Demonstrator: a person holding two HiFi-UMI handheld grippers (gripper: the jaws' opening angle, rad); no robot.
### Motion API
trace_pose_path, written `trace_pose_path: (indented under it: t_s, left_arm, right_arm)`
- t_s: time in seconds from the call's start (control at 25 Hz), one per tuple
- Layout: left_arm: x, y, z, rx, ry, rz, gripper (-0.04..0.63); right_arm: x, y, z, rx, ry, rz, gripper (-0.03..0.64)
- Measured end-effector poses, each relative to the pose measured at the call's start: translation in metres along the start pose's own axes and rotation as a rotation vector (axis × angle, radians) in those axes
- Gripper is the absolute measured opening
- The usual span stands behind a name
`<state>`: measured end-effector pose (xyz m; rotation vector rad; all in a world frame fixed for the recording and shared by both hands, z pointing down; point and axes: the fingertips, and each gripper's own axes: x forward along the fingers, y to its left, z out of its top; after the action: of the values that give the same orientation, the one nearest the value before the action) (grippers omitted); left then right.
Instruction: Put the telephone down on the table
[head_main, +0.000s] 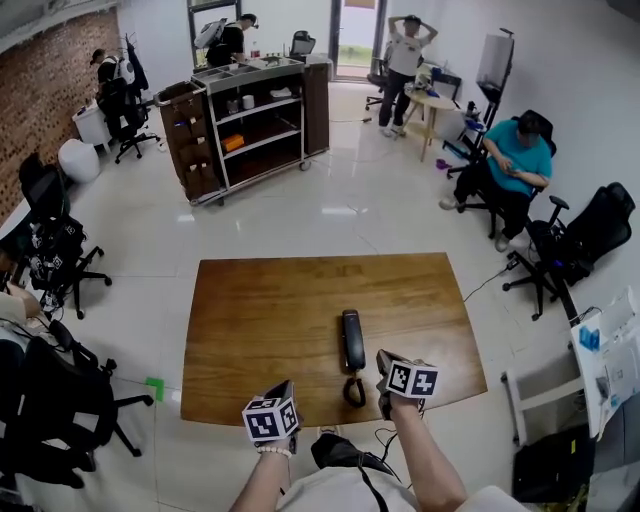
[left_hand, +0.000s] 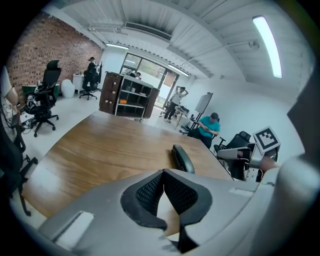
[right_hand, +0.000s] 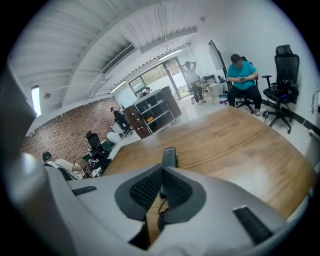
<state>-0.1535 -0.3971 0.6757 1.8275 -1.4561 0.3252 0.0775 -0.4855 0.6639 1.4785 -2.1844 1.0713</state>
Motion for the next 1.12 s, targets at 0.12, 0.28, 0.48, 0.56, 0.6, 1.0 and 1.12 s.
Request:
trace_pose_path:
  t_s: [0.12,0.28,0.48,0.56,0.6,1.0,1.12]
  left_arm:
    - [-0.015,-0.009,-0.007,0.010,-0.021,-0.020,-0.014]
    - [-0.038,-0.023,-0.018,0.018,-0.058,-0.068,-0.012]
    - [-0.066,-0.033,-0.030,0.010,-0.103,-0.121,-0.005]
    - [-0.074,-0.036,-0.036,0.004,-0.110,-0.133,-0.014]
    - [-0.077,-0.038,-0.040,0.000,-0.110,-0.138,-0.014]
    - [-0.101,-0.066,-0.073,-0.022,-0.118,-0.152,-0.012]
    - [-0.107,-0.072,-0.083,-0.010,-0.113,-0.137,-0.012]
  right_arm:
    - [-0.023,0.008,-0.011,0.004,-0.031,0.021,-0.002]
    - [-0.053,0.017,-0.026,-0.004,-0.086,0.039,-0.002]
    - [-0.092,0.026,-0.051,0.002,-0.101,0.030,0.000]
    - [-0.106,0.030,-0.059,-0.009,-0.100,0.030,-0.002]
    - [-0.112,0.031,-0.062,-0.016,-0.097,0.031,-0.002]
    - [-0.154,0.046,-0.091,0.007,-0.108,0.110,-0.002]
    - [-0.159,0.045,-0.108,-0.019,-0.076,0.120,-0.002]
